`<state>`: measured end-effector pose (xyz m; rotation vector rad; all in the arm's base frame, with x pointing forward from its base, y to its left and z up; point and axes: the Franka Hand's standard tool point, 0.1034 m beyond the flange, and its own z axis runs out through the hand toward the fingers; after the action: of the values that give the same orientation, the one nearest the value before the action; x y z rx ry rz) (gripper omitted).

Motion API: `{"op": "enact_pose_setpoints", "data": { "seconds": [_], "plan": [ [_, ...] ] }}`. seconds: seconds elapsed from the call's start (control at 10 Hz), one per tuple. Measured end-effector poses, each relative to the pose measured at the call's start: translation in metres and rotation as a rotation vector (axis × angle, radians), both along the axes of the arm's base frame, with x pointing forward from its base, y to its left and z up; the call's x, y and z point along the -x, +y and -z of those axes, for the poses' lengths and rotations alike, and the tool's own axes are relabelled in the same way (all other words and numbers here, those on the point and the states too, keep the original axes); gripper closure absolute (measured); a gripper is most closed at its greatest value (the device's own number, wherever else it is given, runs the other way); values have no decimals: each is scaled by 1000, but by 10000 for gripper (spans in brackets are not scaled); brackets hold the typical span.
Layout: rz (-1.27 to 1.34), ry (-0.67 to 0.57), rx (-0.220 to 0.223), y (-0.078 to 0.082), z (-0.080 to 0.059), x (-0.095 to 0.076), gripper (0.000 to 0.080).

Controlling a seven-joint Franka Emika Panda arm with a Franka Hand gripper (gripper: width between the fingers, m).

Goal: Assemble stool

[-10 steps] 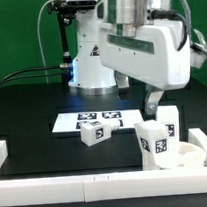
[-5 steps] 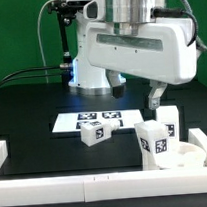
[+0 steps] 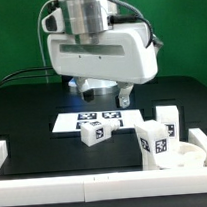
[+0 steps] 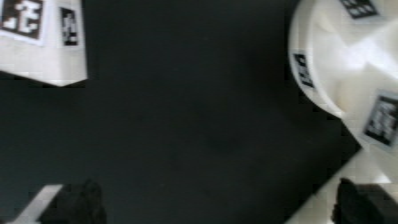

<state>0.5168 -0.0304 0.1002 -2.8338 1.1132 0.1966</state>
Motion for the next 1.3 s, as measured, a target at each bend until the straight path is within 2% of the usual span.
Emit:
{"op": "enact_pose_setpoints", "data": {
  "seconds": [0.3,0.6,0.7,0.9,1.1,1.2,1.3],
  "plan": [
    [-1,145,-82,-10,0,7,150],
    [-45,234,-258,-33,18,19,150],
    [-44,247,-263,-33,21,22,150],
    [-36,357,-335,-35,24,31,150],
    [-32,433,-383,-39,26,36,150],
    [0,476,-427,-39,31,40,150],
    [51,523,-492,-35,41,46,150]
  ]
}}
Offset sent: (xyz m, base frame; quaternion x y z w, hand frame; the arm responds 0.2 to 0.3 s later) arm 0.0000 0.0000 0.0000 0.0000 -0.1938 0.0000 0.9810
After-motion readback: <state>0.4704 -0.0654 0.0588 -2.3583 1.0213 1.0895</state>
